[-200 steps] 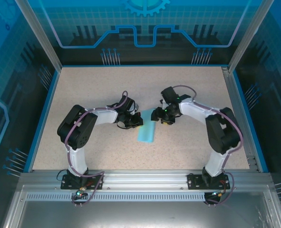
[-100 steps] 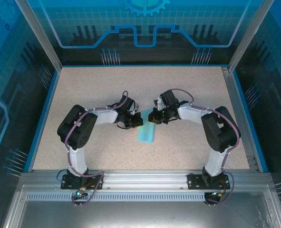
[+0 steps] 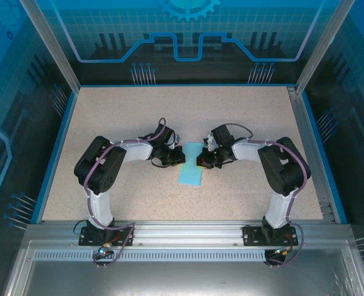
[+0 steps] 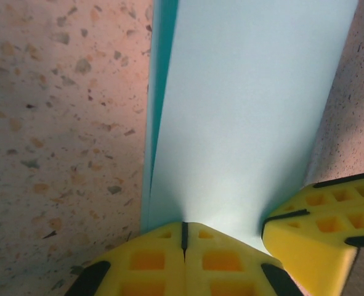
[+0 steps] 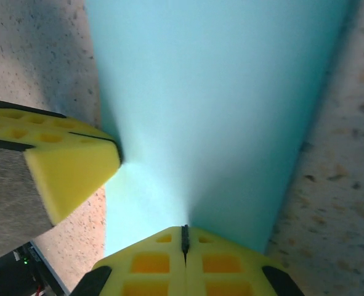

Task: Fold a paper plane with a square sheet of paper (pick it up from the middle)
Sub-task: Fold the square sheet of paper in half at the center of the table.

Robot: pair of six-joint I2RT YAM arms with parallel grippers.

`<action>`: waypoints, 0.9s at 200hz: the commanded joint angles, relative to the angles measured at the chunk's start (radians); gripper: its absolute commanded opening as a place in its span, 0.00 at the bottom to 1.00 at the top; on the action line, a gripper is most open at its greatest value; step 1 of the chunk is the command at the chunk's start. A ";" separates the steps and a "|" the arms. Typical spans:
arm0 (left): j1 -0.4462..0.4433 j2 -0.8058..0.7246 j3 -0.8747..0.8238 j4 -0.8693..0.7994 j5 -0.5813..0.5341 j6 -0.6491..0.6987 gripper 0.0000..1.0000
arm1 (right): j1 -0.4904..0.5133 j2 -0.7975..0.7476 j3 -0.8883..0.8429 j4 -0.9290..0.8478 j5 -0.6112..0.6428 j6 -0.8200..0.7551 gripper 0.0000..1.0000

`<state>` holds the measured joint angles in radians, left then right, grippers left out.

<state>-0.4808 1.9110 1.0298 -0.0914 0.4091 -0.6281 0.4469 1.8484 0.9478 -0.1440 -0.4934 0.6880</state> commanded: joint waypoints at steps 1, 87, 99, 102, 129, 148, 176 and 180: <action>-0.009 0.026 -0.033 -0.045 -0.025 0.019 0.00 | -0.014 0.003 -0.039 0.039 -0.014 -0.039 0.05; -0.008 0.026 -0.039 -0.046 -0.026 0.027 0.00 | -0.002 -0.102 -0.113 0.154 -0.053 -0.078 0.06; -0.009 0.027 -0.037 -0.048 -0.027 0.028 0.00 | 0.001 -0.123 -0.118 0.173 -0.075 -0.062 0.06; -0.010 0.027 -0.037 -0.048 -0.027 0.028 0.00 | 0.003 -0.125 -0.118 0.173 -0.076 -0.058 0.06; -0.009 0.026 -0.039 -0.047 -0.030 0.028 0.00 | 0.028 -0.111 -0.126 0.193 -0.069 -0.028 0.06; -0.009 0.025 -0.042 -0.046 -0.029 0.028 0.00 | 0.035 -0.084 -0.143 0.226 -0.067 -0.016 0.06; -0.009 0.021 -0.045 -0.056 -0.033 0.037 0.00 | 0.033 -0.078 -0.181 0.263 -0.057 -0.008 0.05; -0.009 0.020 -0.045 -0.057 -0.033 0.038 0.00 | 0.033 -0.080 -0.187 0.268 -0.056 -0.008 0.05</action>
<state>-0.4808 1.9110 1.0237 -0.0807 0.4091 -0.6243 0.4732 1.7565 0.7986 0.0814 -0.5423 0.6651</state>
